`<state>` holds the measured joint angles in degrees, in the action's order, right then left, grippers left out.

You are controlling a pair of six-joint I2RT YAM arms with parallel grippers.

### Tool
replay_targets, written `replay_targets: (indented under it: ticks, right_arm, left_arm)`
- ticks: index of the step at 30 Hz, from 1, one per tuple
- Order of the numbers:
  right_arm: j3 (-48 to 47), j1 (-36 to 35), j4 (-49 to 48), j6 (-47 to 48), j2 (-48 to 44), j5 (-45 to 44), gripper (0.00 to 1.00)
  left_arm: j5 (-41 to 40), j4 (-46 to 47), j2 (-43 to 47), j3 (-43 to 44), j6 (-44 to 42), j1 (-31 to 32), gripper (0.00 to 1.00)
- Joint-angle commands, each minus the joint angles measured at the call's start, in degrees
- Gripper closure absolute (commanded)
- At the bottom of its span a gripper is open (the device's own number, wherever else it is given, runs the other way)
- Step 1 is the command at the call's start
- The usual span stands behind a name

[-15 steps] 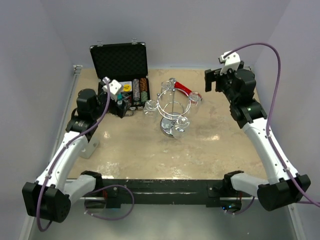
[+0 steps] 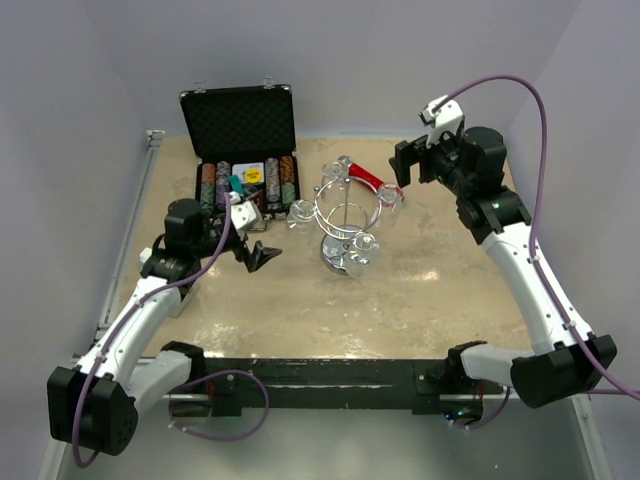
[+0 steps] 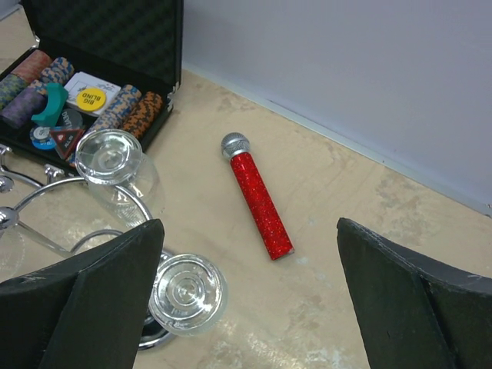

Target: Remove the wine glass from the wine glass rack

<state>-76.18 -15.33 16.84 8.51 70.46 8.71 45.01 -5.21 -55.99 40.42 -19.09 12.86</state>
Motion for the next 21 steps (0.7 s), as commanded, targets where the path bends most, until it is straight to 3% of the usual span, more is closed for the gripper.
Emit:
replay_targets:
  ticks: [1, 4, 13, 21]
  right_arm:
    - [-4.15, 0.04, 0.3, -0.25, 0.73, 1.31, 0.02]
    - [-6.08, 0.04, 1.96, 0.45, 2.14, 0.96, 0.02]
    - [-9.16, 0.04, 4.08, 1.94, 4.95, -0.45, 0.02]
    - [-8.46, 0.04, 3.46, 2.12, 5.31, -0.71, 0.02]
  left_arm:
    - [9.03, 13.71, 0.26, -2.97, 1.42, 0.32, 0.0]
    - [10.7, 23.11, 0.35, -4.13, 5.81, 0.23, 0.0]
    - [14.66, 37.02, -5.97, -2.81, 18.56, 0.5, 0.11]
    - [15.19, 36.85, -8.96, -0.26, 20.22, 1.11, 0.14]
